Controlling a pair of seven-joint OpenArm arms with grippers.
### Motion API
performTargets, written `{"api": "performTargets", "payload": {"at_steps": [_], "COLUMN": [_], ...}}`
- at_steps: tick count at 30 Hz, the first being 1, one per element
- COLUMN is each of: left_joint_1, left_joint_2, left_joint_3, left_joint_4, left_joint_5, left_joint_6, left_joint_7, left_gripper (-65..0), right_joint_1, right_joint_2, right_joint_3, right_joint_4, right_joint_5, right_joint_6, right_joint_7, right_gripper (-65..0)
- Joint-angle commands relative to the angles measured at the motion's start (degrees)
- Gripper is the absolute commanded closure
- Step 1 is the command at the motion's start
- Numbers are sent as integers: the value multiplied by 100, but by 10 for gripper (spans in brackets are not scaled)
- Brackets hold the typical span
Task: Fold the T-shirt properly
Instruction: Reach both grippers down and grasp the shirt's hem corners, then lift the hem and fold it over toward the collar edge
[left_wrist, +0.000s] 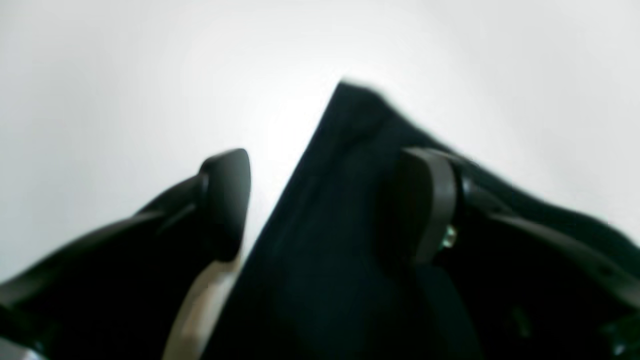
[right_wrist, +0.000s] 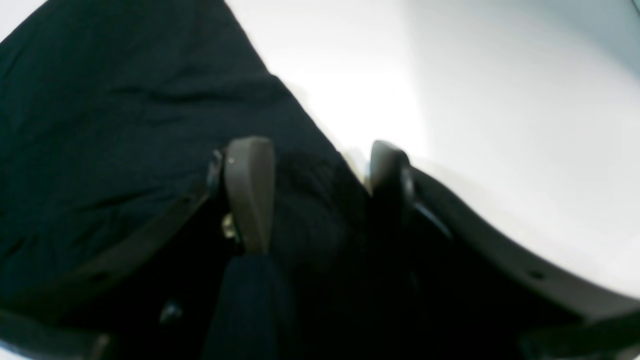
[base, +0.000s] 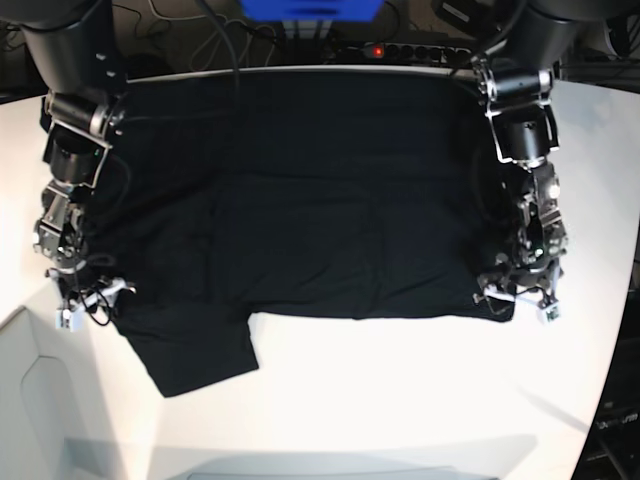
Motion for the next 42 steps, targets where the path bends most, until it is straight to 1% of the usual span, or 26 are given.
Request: {"api": "performTargets", "payload": {"at_steps": [1, 12, 14, 17, 18, 19, 23, 24, 26, 27, 31, 33, 36, 40, 42], "left_joint_1": [-272, -808, -861, -861, -861, -843, -835, -826, -826, -826, -817, -773, -492, -70, 132], "left_joint_2": [-60, -77, -68, -60, -51, -51, -51, -51, -51, -60, -60, -60, -68, -33, 37], "left_joint_3": [40, 603, 717, 822, 849, 858, 831, 822, 822, 822, 814, 805, 735, 137, -109], "left_joint_4": [-39, -1481, -1675, -1736, -1745, -1745, -1762, -1762, -1762, -1762, -1718, -1551, -883, 136, 576], "left_joint_5": [-14, -14, -14, -41, -23, -23, -41, -41, -49, -49, -67, -67, -67, -67, -67], "left_joint_6": [-23, -32, -49, -67, -67, -67, -58, -49, -32, -23, -23, -23, -23, -23, -23], "left_joint_7": [-259, -1032, -1111, -1120, -1120, -1120, -1120, -1120, -1111, -1085, -1076, -1050, -768, -267, -48], "left_gripper": [-435, -434, -432, -425, -406, -366, -153, -108, -17, 0, 0, 0, 0, 0, 0], "right_joint_1": [54, -157, -157, -157, -157, -157, -157, -157, -148, -148, -113, -122, -157, -368, -535], "right_joint_2": [13, -14, -14, -14, -14, -14, -14, -14, -14, -14, -14, -14, -14, -14, -22], "right_joint_3": [1, 1, 1, 1, 1, 1, 1, 1, -8, -8, 9, 27, 27, 36, 45], "right_joint_4": [62, 62, 62, 62, 62, 62, 62, 62, 62, 80, 133, 370, 774, 1258, 1601], "right_joint_5": [66, 66, 66, 66, 66, 66, 66, 66, 66, 66, 75, 75, 84, 102, 102], "right_joint_6": [-23, -23, -23, -23, -23, -23, -23, -23, -23, -23, -23, -23, -15, -6, -6], "right_joint_7": [30, 12, 4, -5, -5, -5, -14, -14, -14, -5, 21, 12, -14, -32, -146], "right_gripper": [-313, -307, -282, -210, -183, -152, -14, 0, 0, 0, 0, 0, 0, 0, 0]}}
